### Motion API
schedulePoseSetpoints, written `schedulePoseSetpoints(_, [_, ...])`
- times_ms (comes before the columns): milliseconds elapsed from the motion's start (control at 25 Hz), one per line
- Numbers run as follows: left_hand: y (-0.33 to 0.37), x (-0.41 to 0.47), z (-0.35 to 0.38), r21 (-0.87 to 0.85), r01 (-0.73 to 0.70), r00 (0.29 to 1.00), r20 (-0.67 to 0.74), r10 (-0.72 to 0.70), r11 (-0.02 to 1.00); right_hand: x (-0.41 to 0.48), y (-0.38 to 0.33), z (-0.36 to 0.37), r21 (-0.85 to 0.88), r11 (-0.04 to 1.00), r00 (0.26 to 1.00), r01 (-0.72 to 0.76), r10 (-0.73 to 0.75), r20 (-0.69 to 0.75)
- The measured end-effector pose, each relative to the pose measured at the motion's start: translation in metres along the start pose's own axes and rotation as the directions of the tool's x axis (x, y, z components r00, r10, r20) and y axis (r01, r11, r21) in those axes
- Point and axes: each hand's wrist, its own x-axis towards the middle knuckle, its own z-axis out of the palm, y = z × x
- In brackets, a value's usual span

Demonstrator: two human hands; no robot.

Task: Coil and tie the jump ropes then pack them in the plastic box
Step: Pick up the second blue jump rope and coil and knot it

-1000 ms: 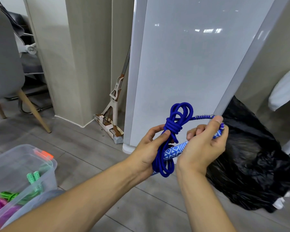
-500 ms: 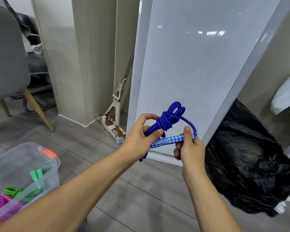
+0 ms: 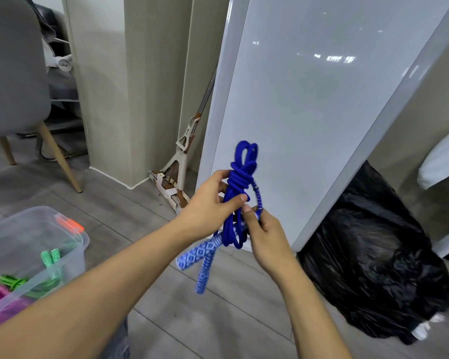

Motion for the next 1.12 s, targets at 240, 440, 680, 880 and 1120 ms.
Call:
schedulePoseSetpoints(240, [-0.011, 0.009, -0.001, -0.325, 0.079, 0.962, -0.225, -0.158, 0.942, -0.007, 0.005, 0.016, 0.064, 0.99, 0.986, -0.122, 0.114, 0.118])
schedulePoseSetpoints(440, [-0.001, 0.015, 0.004, -0.611, 0.161, 0.922, -0.187, -0.339, 0.775, -0.005, 0.017, 0.046, 0.182, 0.974, 0.99, -0.138, 0.14, 0.001])
schedulePoseSetpoints(680, [0.011, 0.028, -0.018, -0.833, 0.174, 0.739, -0.242, -0.629, 0.525, -0.015, 0.014, 0.054, -0.163, 0.979, 0.969, -0.127, 0.157, 0.19])
schedulePoseSetpoints(880, [-0.002, 0.034, -0.085, -0.785, 0.082, 0.612, -0.446, -0.653, 0.614, -0.013, 0.012, 0.066, -0.52, 0.85, 0.97, 0.085, 0.048, 0.237])
schedulePoseSetpoints(1120, [-0.061, 0.024, -0.182, -0.742, 0.084, 0.441, -0.571, -0.693, 0.665, 0.003, 0.003, 0.126, -0.682, 0.664, 0.916, 0.306, -0.012, 0.4])
